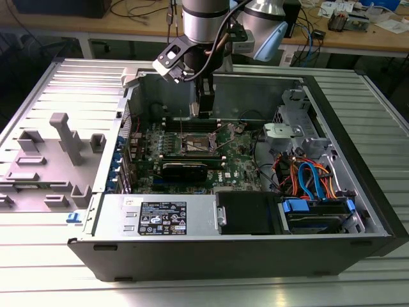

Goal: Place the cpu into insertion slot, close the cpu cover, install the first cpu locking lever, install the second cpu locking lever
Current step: 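Place the cpu into insertion slot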

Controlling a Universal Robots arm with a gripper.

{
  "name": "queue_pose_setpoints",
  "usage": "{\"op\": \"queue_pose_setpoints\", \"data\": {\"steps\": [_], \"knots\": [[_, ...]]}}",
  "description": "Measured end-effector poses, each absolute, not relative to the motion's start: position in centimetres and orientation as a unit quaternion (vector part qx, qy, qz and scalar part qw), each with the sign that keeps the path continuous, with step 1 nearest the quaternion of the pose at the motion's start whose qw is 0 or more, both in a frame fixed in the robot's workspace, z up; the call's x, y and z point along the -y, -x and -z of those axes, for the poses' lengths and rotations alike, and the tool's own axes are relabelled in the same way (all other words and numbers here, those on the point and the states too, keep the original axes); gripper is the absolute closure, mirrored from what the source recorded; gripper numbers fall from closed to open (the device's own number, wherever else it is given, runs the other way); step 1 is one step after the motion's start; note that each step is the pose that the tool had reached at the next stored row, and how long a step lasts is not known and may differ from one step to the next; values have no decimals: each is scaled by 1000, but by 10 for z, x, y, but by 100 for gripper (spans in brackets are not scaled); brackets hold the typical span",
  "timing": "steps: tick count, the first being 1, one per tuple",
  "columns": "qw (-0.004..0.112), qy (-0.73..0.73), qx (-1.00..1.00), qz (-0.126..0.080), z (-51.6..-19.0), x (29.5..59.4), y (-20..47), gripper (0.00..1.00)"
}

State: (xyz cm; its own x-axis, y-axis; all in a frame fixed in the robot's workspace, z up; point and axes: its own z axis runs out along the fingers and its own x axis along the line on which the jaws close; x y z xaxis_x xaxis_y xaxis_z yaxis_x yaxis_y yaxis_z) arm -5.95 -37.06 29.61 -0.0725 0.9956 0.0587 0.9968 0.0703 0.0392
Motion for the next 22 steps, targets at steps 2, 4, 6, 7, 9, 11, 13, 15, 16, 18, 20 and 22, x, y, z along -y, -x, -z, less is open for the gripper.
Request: {"op": "queue_pose_setpoints", "data": {"steps": [2,4,6,7,9,11,13,15,16,18,20,22], "knots": [[8,682,731,34,-294,371,59,46],[8,683,730,34,-292,371,60,46],[8,685,727,34,-291,371,60,46],[8,687,726,34,-290,371,60,46],[7,693,720,34,-287,371,60,46],[7,696,718,34,-285,371,60,46],[7,696,717,34,-285,371,60,46],[7,696,717,34,-284,371,60,46],[7,696,717,34,-284,371,60,46],[7,697,717,34,-284,371,60,46],[7,697,716,34,-284,371,60,46],[7,699,714,34,-283,371,60,46]]}}
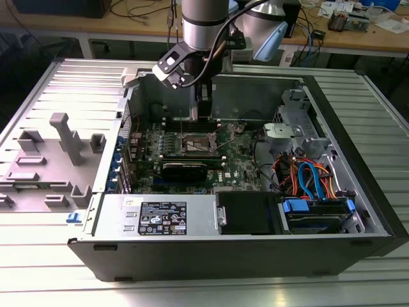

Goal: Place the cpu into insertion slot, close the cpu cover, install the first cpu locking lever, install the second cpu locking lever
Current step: 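Place the cpu into insertion slot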

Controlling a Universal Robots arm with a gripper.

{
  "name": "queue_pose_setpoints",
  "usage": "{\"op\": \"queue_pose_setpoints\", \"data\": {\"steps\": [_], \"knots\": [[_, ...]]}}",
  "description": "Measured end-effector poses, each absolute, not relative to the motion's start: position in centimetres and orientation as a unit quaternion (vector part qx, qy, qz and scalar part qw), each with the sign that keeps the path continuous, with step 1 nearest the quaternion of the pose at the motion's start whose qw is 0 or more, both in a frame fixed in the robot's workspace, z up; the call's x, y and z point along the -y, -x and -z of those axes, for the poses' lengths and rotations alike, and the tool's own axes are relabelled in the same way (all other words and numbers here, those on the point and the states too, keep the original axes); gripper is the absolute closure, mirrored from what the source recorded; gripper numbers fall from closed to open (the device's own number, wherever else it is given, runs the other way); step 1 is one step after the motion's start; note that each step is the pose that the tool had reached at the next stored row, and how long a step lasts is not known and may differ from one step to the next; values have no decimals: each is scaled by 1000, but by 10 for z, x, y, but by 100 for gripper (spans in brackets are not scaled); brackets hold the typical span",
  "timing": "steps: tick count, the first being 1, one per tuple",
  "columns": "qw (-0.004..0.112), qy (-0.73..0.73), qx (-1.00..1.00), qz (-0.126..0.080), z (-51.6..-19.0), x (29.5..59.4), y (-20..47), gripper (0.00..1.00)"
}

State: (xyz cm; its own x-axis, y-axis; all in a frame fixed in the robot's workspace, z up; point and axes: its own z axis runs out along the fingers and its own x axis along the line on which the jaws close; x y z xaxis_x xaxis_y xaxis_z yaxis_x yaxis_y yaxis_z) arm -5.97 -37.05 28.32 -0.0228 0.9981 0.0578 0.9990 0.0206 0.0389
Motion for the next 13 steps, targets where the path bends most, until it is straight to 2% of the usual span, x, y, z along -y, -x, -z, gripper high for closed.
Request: {"op": "queue_pose_setpoints", "data": {"steps": [13], "knots": [[7,700,713,34,-280,371,60,46]]}}
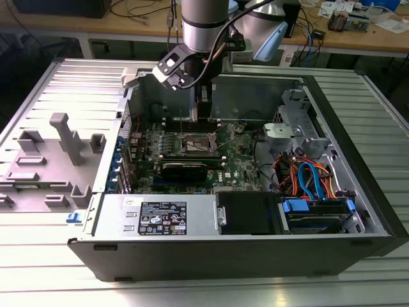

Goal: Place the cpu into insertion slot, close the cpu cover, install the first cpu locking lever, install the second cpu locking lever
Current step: 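Place the cpu into insertion slot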

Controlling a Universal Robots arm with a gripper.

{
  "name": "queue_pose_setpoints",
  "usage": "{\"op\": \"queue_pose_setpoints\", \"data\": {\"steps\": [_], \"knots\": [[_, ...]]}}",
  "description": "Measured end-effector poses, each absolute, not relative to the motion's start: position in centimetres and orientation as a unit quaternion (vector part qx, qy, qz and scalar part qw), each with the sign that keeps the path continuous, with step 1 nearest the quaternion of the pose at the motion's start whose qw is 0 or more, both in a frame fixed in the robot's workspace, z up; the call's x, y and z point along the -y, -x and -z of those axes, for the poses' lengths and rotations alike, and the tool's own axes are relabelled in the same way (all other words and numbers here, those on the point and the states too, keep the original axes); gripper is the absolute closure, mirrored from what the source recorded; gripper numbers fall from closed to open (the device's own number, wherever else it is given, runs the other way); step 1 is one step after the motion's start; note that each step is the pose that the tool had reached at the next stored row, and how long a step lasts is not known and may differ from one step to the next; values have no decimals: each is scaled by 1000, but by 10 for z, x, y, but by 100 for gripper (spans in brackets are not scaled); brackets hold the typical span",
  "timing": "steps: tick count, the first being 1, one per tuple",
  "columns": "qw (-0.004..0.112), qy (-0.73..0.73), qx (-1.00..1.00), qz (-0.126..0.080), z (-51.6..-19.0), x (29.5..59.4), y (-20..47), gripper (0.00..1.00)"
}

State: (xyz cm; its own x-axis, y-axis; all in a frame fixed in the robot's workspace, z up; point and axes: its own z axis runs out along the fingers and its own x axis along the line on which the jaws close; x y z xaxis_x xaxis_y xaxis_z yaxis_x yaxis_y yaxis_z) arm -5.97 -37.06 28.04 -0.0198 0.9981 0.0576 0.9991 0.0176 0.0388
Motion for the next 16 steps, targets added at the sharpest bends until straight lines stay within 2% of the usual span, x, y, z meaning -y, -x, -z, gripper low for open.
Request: {"op": "queue_pose_setpoints", "data": {"steps": [7,16], "knots": [[7,700,713,34,-278,371,60,46],[7,700,713,34,-260,374,60,46]]}}
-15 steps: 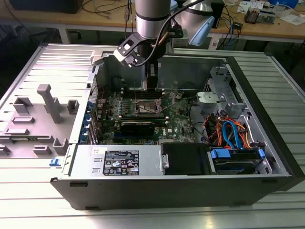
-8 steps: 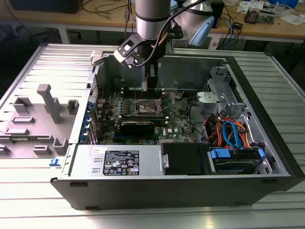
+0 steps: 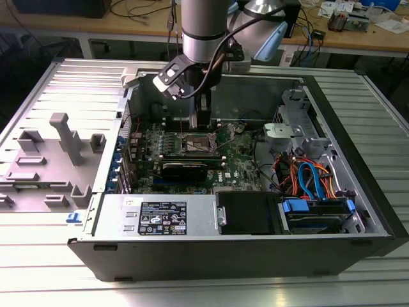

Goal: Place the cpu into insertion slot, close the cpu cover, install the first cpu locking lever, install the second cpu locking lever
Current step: 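Place the cpu into insertion slot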

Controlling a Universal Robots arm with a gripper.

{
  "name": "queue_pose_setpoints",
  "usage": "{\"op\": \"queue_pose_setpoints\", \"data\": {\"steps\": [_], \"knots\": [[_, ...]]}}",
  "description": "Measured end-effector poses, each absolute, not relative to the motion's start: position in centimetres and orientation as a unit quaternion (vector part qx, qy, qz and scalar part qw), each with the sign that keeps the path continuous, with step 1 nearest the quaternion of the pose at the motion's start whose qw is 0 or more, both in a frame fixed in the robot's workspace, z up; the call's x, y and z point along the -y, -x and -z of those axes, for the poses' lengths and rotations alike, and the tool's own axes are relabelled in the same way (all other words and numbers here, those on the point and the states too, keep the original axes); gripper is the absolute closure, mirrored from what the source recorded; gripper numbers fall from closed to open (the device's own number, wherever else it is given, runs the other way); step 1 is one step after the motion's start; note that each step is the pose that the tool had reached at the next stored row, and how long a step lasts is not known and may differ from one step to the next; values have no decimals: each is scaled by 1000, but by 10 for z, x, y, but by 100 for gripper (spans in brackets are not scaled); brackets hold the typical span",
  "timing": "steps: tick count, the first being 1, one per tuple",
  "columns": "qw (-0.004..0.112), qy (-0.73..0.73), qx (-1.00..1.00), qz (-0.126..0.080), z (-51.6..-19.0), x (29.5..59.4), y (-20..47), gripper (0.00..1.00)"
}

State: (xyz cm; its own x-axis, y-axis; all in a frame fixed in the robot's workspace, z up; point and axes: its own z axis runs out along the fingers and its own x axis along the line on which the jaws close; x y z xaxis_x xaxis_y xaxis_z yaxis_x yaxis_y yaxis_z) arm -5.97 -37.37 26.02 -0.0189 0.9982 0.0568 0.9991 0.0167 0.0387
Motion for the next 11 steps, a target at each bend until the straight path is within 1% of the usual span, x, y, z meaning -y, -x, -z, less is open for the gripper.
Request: {"op": "queue_pose_setpoints", "data": {"steps": [11], "knots": [[7,700,713,34,-246,381,61,46]]}}
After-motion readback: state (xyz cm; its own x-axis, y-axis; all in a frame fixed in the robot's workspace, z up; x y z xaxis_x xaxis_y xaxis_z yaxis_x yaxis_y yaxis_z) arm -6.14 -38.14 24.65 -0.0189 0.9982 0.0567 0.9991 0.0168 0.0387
